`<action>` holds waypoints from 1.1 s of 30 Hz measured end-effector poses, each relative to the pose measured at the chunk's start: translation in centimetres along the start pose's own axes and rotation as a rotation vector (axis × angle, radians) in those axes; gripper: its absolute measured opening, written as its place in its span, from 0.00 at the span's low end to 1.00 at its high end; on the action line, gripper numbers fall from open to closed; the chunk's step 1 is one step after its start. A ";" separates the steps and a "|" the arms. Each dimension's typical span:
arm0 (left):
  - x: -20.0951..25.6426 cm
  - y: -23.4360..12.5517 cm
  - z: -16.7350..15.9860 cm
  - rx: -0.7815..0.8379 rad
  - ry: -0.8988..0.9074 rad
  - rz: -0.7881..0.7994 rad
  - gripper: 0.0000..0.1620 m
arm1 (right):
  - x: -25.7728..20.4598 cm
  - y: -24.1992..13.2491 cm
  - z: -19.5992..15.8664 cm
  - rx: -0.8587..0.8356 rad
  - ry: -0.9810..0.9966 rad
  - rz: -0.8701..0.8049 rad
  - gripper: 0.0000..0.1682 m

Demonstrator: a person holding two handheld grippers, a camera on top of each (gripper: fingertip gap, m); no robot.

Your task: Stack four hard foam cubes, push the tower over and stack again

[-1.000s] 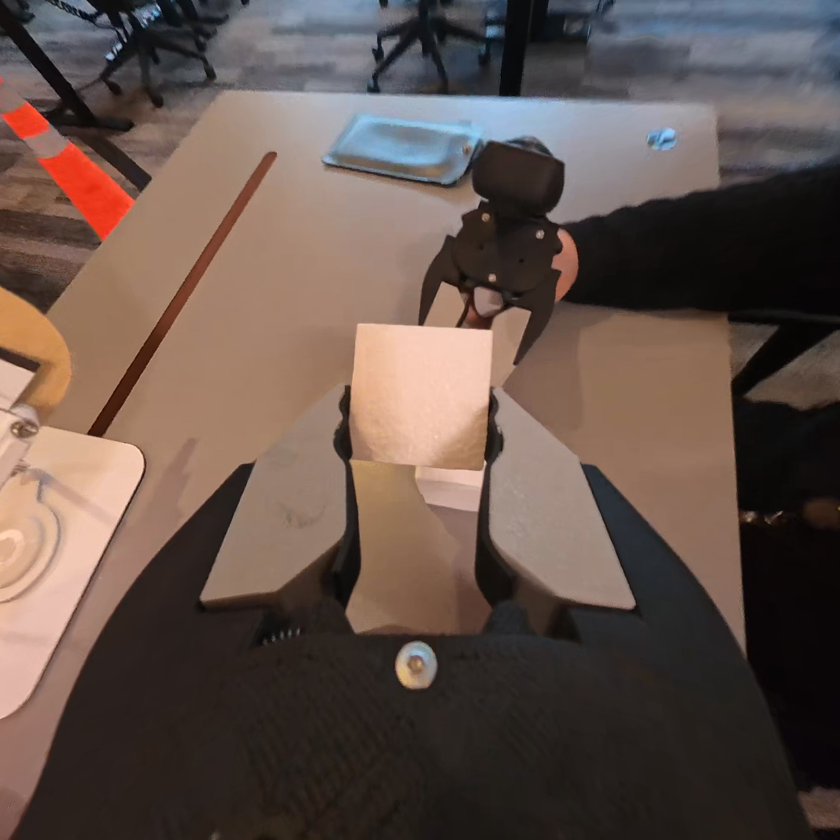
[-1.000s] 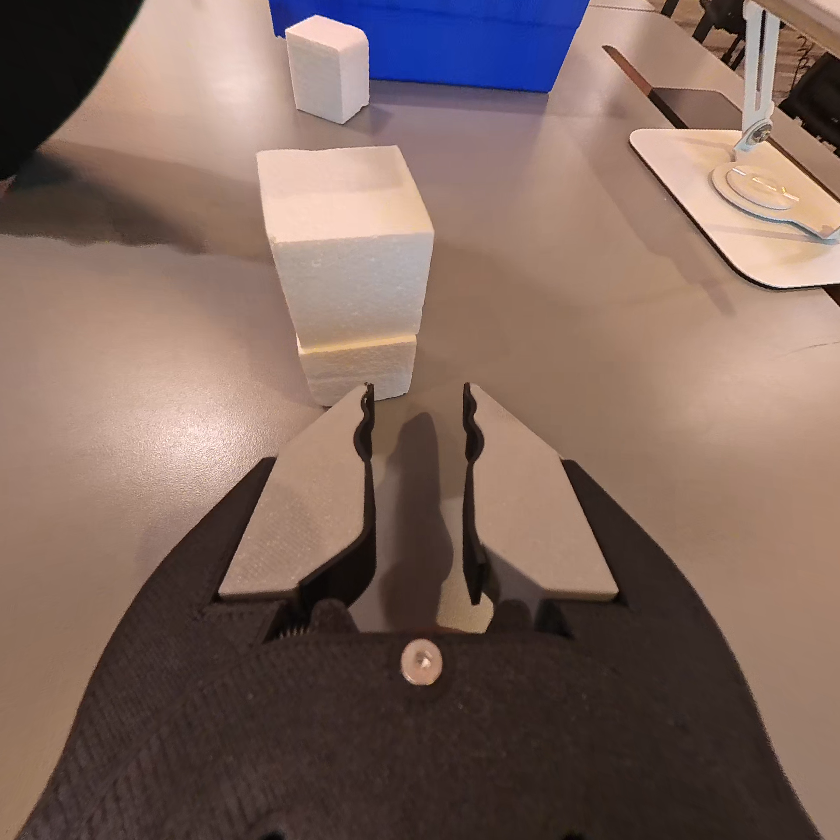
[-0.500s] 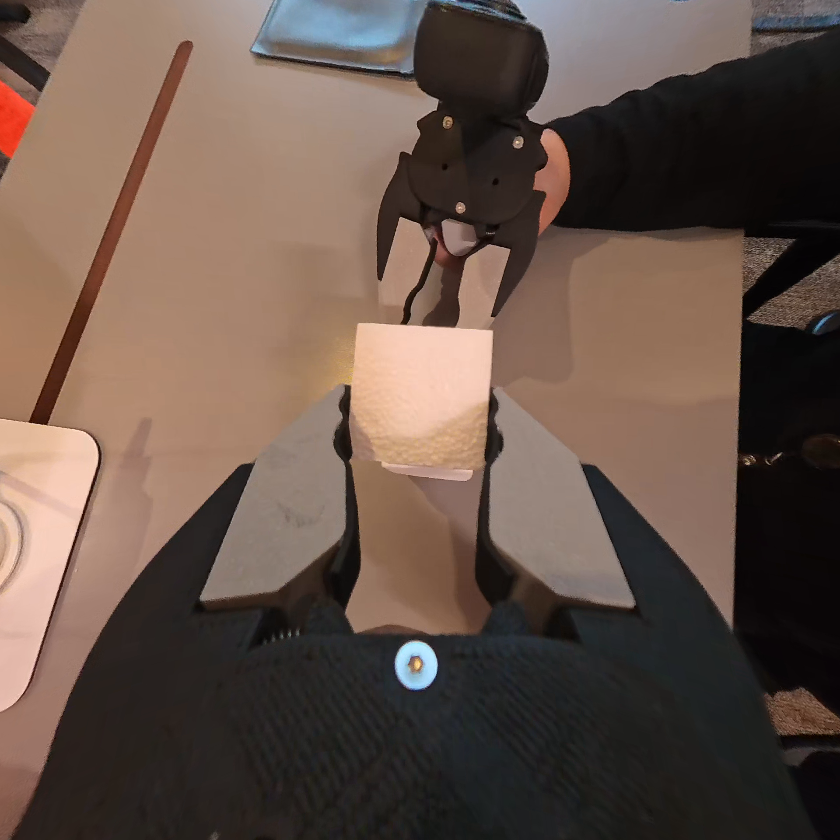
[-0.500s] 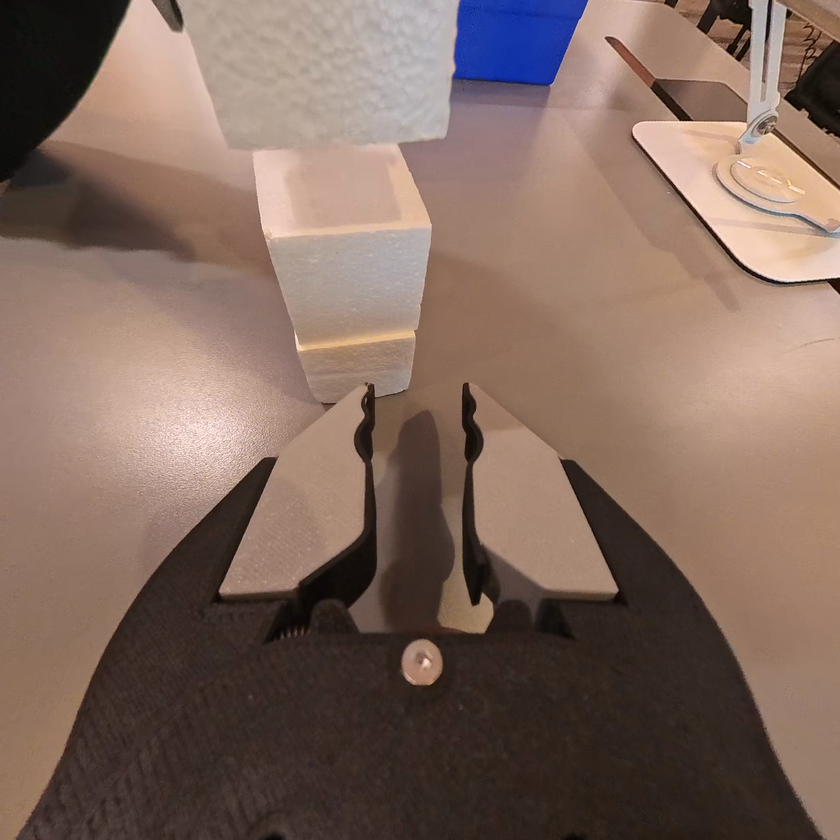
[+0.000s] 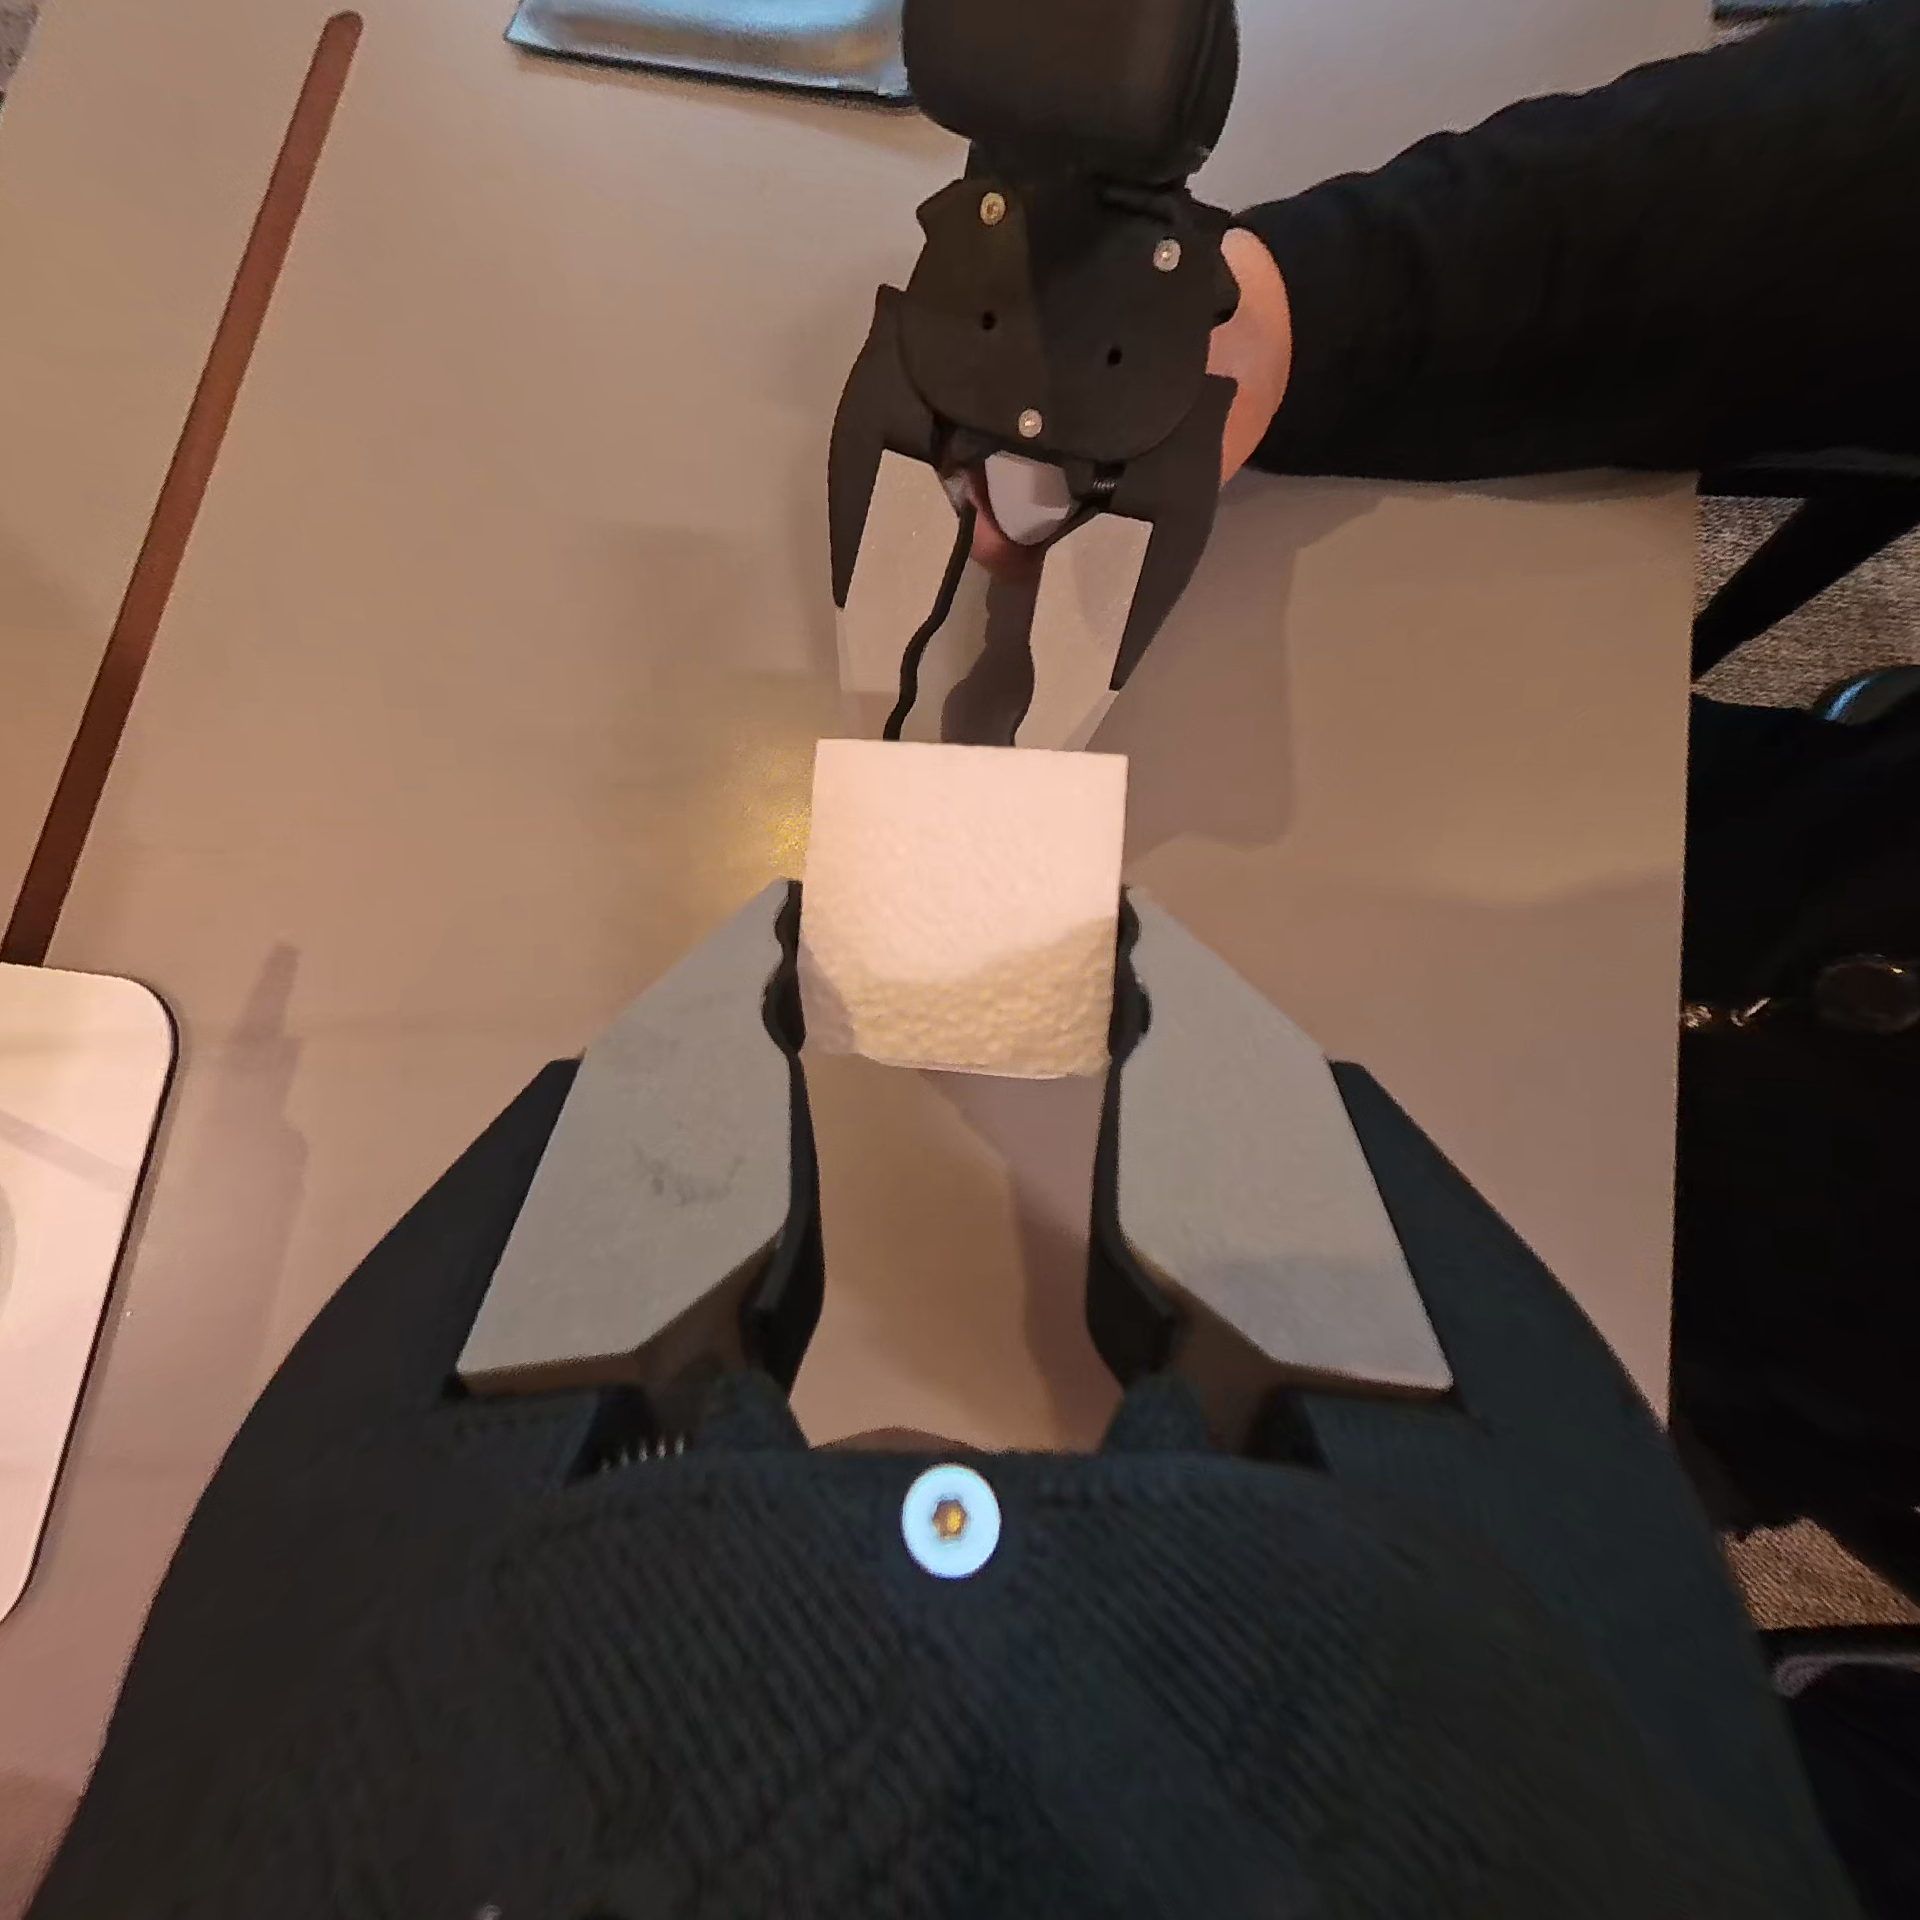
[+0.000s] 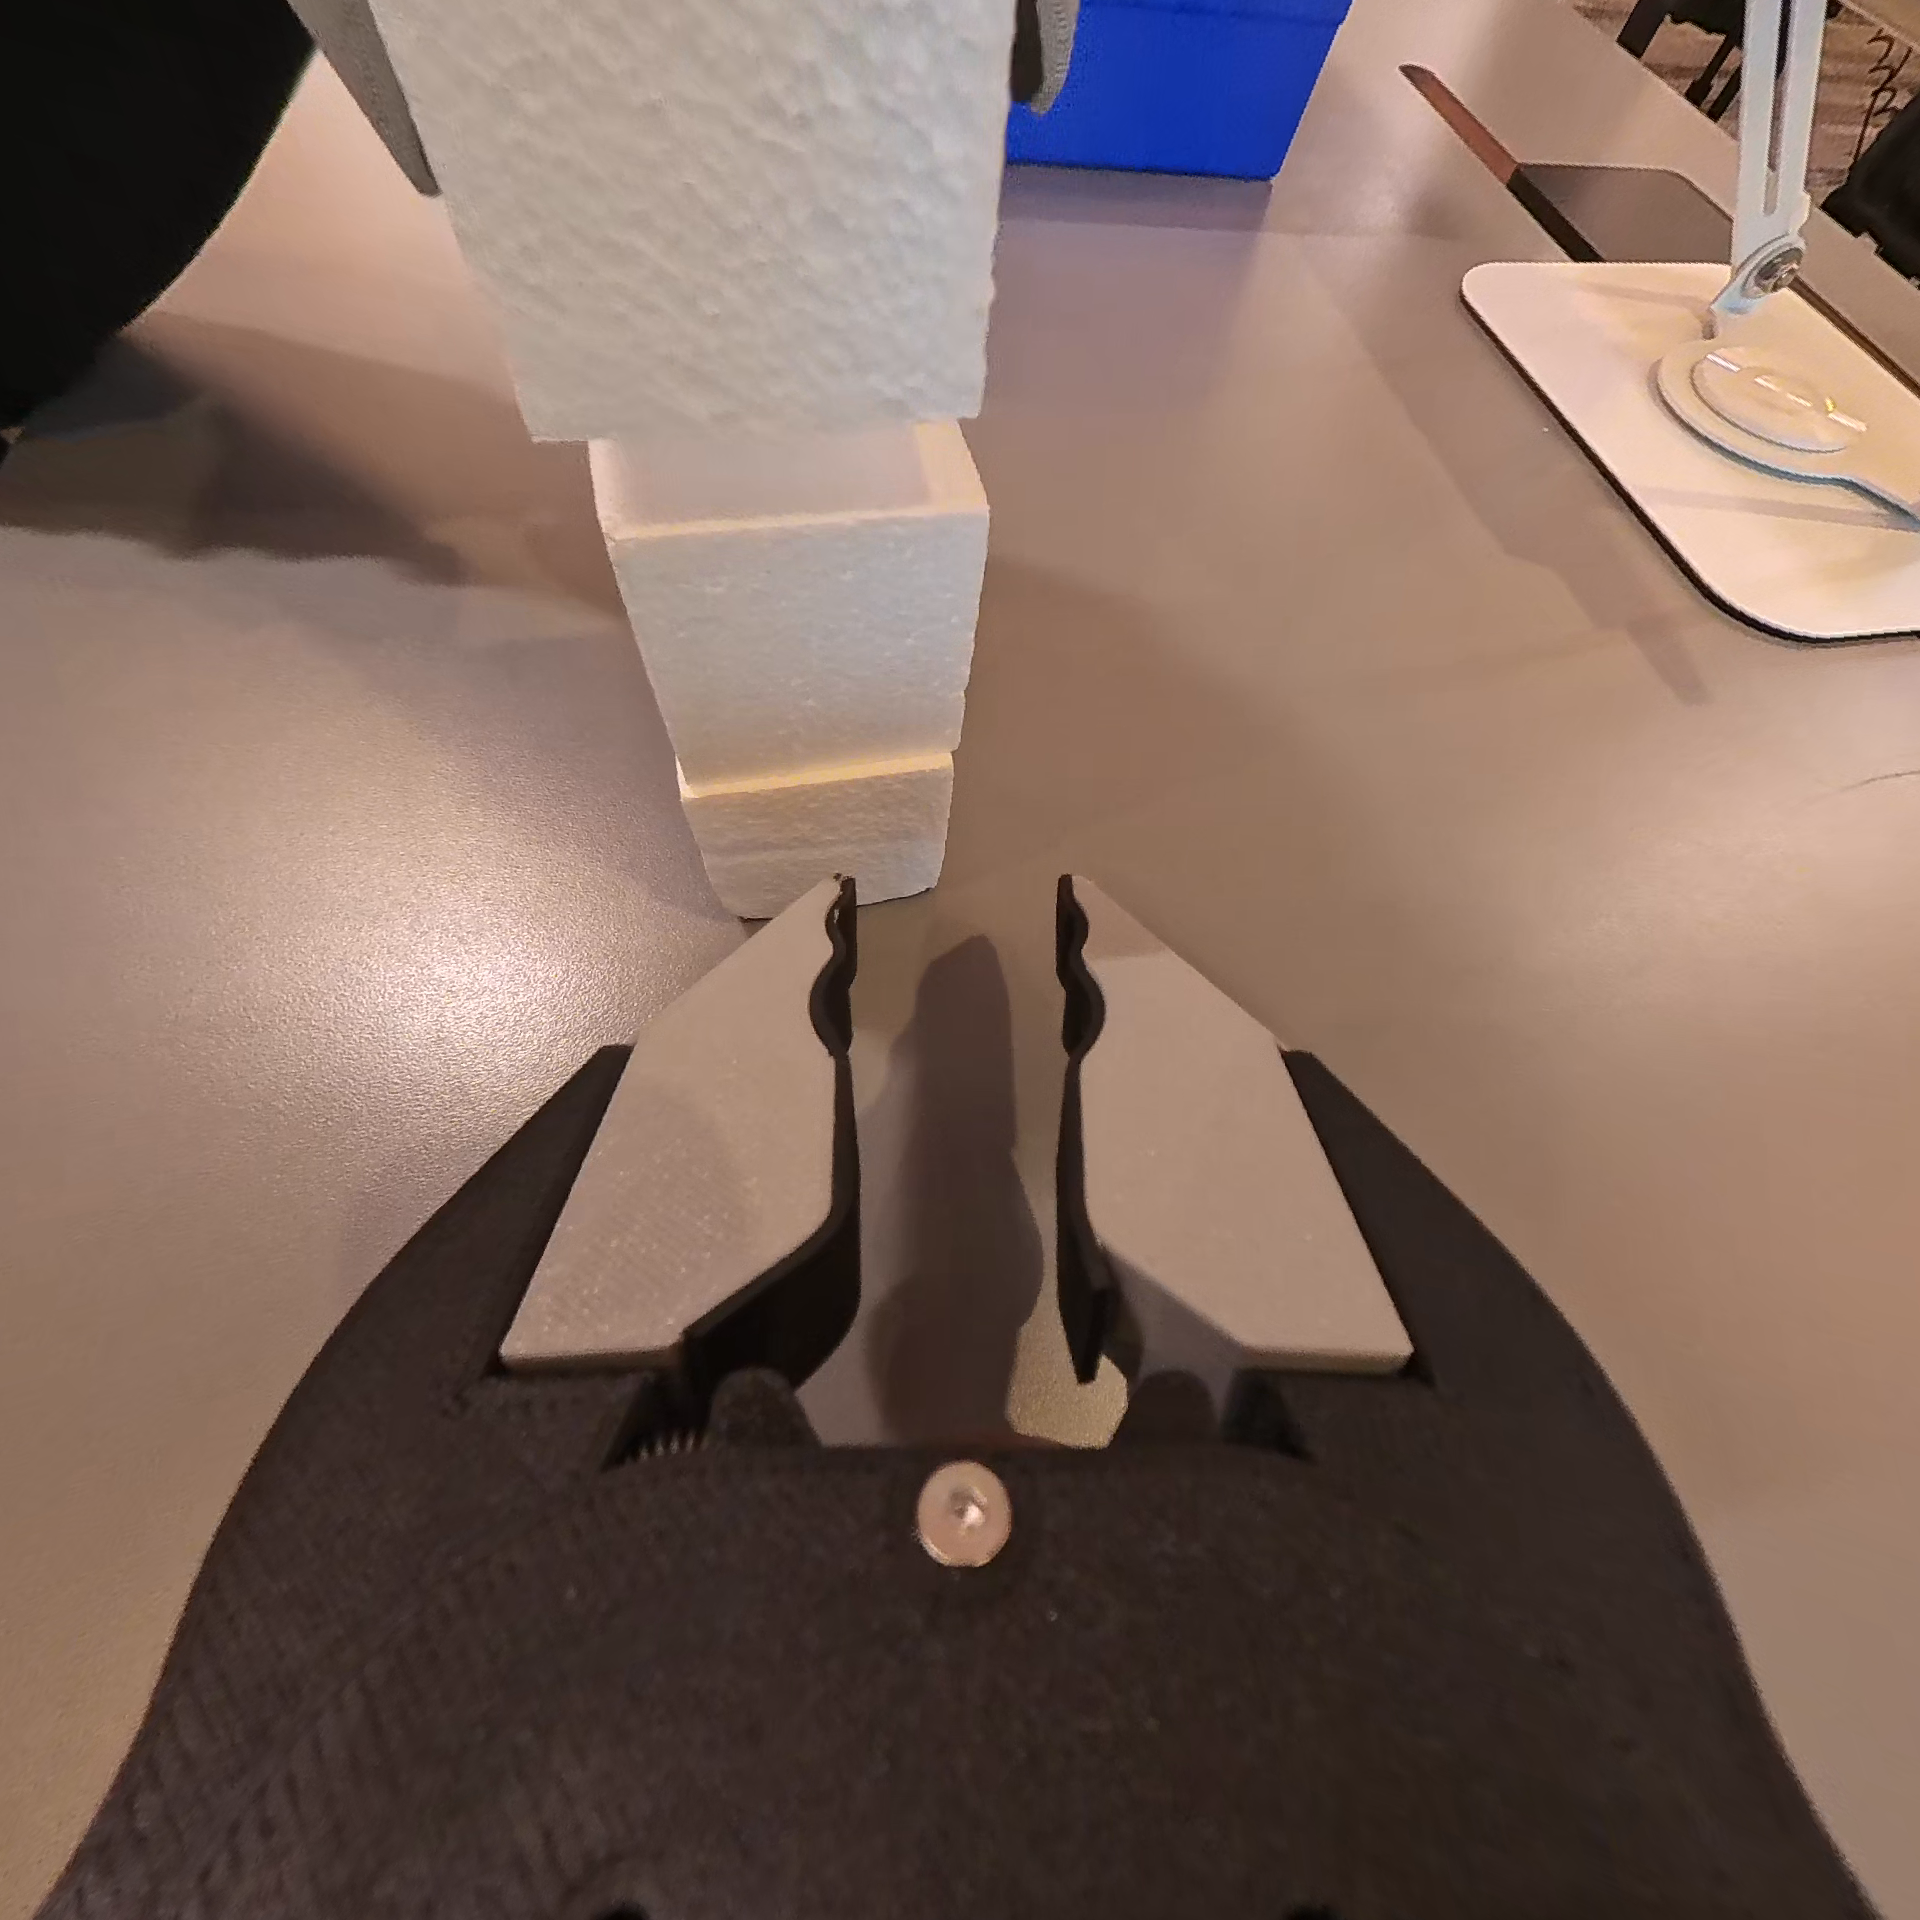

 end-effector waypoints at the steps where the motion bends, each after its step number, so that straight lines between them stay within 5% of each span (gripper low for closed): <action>1: 0.0 0.0 0.0 0.000 -0.002 0.005 0.35 | 0.0 0.0 0.0 0.000 -0.001 0.000 0.21; 33: -0.4 0.4 -0.2 -0.003 -0.054 0.019 0.38 | 0.0 0.0 0.0 0.002 0.000 0.002 0.21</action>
Point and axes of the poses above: each gripper's, where its closed fingertips meet, y out along the fingers, z out of its top, x = y × z across the jaws, the point moved 9 cm from there along -y, back along the fingers, and after that the axes turned 13 degrees about -y, right-handed, at the moved point
